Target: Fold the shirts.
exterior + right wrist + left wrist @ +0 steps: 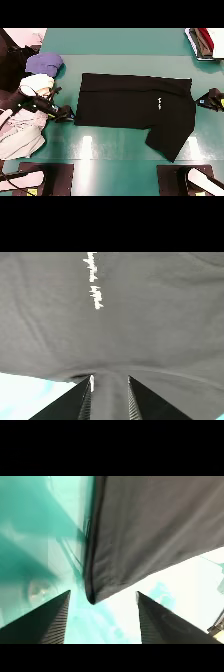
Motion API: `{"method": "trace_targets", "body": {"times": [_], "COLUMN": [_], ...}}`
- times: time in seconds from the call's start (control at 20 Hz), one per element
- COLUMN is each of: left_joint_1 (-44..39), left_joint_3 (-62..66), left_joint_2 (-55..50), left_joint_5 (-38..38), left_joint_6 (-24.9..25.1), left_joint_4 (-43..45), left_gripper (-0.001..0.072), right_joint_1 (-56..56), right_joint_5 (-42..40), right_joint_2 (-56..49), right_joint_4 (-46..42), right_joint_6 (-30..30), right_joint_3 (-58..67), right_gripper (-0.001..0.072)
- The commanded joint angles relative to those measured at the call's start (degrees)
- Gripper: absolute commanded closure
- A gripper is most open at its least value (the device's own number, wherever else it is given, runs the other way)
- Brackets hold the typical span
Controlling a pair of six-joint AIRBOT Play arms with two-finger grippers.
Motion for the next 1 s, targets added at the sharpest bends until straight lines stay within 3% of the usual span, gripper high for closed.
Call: {"method": "trace_targets", "body": {"times": [0.0,0.15,0.2,0.25,0.3,0.4,0.6,0.65,0.7,0.95], "left_joint_1": [-2.75,-4.72,-4.70,-4.70,-4.72,-4.72,-4.72,-4.72,-4.72,-4.72], "left_joint_3": [-3.80,-3.26,-2.54,-1.60,-0.33,2.60,6.84,7.37,7.58,7.58], "left_joint_2": [0.68,0.74,0.74,0.74,0.74,0.74,0.76,0.76,0.76,0.81], "left_joint_5": [4.57,8.55,8.48,8.44,8.44,7.89,5.90,5.22,4.83,4.96], "left_joint_6": [1.07,-0.55,-0.37,-0.26,-0.28,0.11,1.20,1.70,2.14,3.13], "left_joint_4": [-1.92,-3.37,-3.65,-3.54,-3.52,-3.52,-3.54,-3.52,-3.56,-3.58], "left_gripper": [0.0228,0.0234,0.0472,0.0582,0.0582,0.0682,0.0682,0.0682,0.0683,0.0682], "right_joint_1": [-1.27,-1.27,-1.27,-1.27,-1.27,-1.29,-3.08,-4.50,-6.47,-13.20], "right_joint_5": [0.02,0.24,0.31,0.42,0.94,2.36,3.32,3.17,2.51,-4.90], "right_joint_2": [2.54,4.00,4.55,5.03,5.44,5.90,5.88,5.88,5.86,5.86], "right_joint_4": [3.02,1.66,-1.25,-4.72,-8.00,-14.88,-18.51,-18.51,-18.51,-12.85], "right_joint_6": [-0.66,-0.61,-0.57,-0.42,-0.09,1.57,2.19,2.19,2.19,1.38], "right_joint_3": [-1.42,-1.53,-1.57,-1.64,-1.64,-1.64,-7.69,-10.99,-14.75,-27.52], "right_gripper": [0.0437,0.0437,0.0437,0.0437,0.0437,0.0437,0.0424,0.0300,0.0254,0.0284]}}
